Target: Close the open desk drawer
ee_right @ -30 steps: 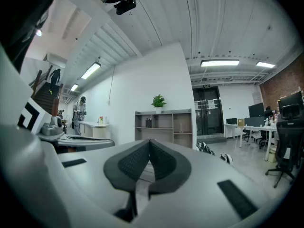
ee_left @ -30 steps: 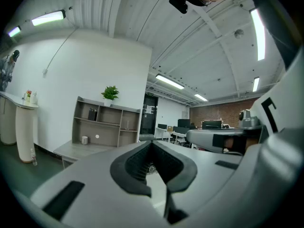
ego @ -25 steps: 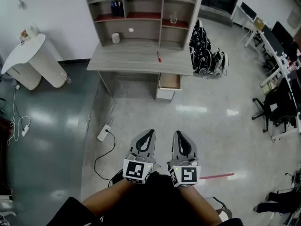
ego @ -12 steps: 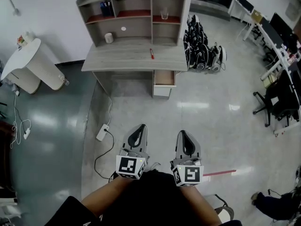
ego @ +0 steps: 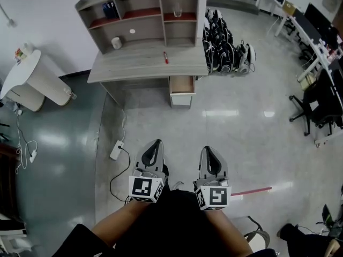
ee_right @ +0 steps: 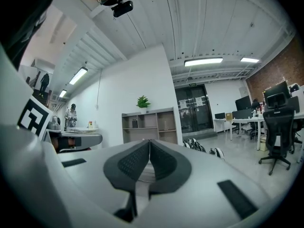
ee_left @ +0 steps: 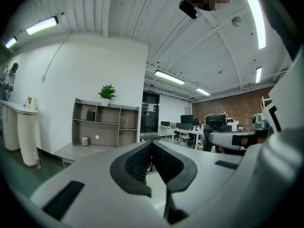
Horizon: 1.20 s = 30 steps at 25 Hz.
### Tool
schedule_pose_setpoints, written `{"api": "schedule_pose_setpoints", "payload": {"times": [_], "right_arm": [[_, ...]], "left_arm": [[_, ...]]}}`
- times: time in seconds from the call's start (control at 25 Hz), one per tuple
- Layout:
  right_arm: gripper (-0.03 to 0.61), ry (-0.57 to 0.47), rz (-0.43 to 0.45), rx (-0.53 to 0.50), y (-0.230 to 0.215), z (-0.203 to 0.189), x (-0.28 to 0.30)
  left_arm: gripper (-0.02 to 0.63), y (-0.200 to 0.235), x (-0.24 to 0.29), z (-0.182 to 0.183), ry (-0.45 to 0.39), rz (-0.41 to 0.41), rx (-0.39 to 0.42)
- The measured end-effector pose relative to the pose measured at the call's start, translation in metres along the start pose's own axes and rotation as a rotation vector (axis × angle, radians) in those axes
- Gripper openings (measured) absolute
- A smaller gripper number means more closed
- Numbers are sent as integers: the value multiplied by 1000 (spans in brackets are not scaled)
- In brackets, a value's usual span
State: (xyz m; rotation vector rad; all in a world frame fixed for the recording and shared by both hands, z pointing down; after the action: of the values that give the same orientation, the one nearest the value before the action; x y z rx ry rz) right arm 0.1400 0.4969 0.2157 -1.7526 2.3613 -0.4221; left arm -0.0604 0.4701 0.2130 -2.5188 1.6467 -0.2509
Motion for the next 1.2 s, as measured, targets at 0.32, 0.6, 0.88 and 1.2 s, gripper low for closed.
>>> {"api": "schedule_pose_setpoints", "payload": {"times": [0.32,0.6,0.88,1.2], "right_arm": [[17,9,-17,-10,-10,-1,16],[17,35,-47,-19,-21,0,52],[17,63,-72,-33,-32,-1,111],[17,134,-27,-104,-32,-4,189]], "left_arm": [[12,3,26,-6,2,-25,-18],[14,17,70,-14,8,-58,-41],[14,45,126,-26,13,-90,-57],[12,95,192,-35,4,-114,-84]]}}
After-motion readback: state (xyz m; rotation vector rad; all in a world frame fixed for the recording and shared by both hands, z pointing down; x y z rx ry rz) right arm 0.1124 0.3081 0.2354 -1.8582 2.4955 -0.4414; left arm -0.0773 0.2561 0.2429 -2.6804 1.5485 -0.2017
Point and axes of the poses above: the fingertips, and each gripper's own axes: x forward along the fingers, y to its left, z out of its top, the point moved 7 cm from there along -x, backward along the fingers, and after that the axes turned 14 degrees about x, right-handed, at the moved point
